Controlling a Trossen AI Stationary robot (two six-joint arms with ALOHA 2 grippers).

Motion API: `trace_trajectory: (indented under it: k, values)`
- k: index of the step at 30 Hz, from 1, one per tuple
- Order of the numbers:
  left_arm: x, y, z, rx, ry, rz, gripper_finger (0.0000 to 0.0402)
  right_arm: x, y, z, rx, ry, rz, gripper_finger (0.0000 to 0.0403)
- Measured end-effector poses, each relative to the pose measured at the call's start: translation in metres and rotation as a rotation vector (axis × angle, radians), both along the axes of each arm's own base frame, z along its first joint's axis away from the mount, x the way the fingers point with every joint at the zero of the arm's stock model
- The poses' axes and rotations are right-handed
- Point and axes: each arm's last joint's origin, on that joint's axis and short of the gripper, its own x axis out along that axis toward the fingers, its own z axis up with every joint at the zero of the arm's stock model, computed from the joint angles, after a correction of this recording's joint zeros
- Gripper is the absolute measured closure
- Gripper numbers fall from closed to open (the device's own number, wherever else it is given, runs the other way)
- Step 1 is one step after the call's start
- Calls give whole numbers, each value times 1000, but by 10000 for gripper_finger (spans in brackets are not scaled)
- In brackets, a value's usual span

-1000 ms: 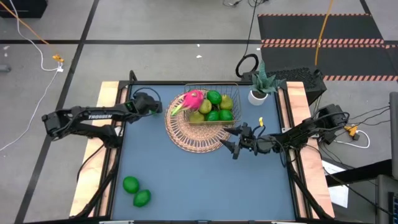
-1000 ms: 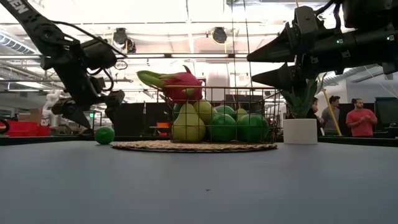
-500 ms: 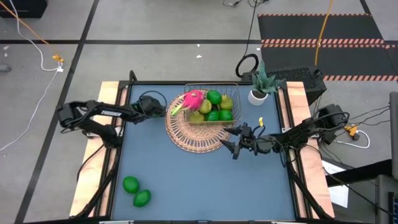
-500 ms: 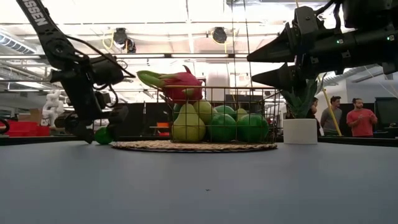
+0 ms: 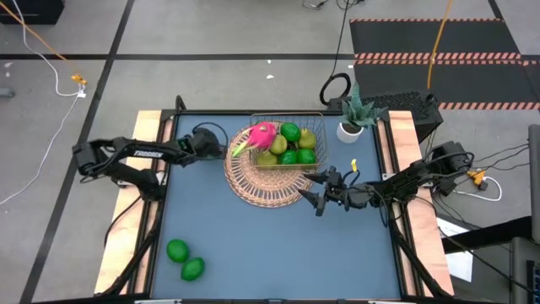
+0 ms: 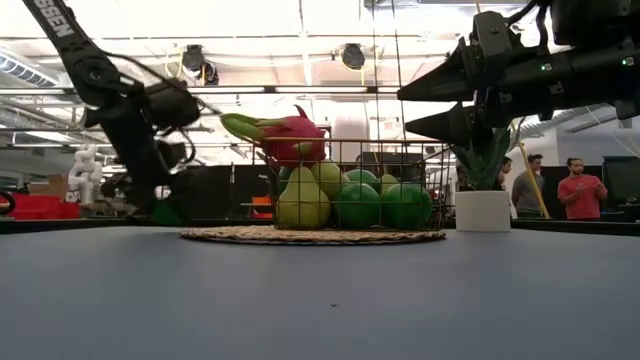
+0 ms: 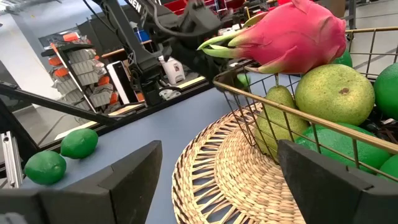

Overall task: Build produce basket
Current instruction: Put the green lime into the wire basket

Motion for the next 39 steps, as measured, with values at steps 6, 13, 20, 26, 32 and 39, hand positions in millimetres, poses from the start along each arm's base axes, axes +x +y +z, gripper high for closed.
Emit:
trace_trajectory:
  k: [6,13,20,26,32,39]
  values:
    - [15,-2,39,110,-42,-231,190,0,0,-1,-5,12,0,91]
    - [38,-12,112,273,-40,-438,190,0,0,-2,-13,22,1,91]
    - [56,-21,190,424,-69,-569,188,0,0,-3,-18,38,3,91]
    - [83,-22,209,489,-176,-621,190,0,-1,-4,-23,41,0,91]
    - [141,-24,182,469,-206,-803,182,-1,-3,-3,-54,41,-87,91]
    - [204,-19,173,499,-70,-923,181,-2,-4,-3,-108,61,-125,91]
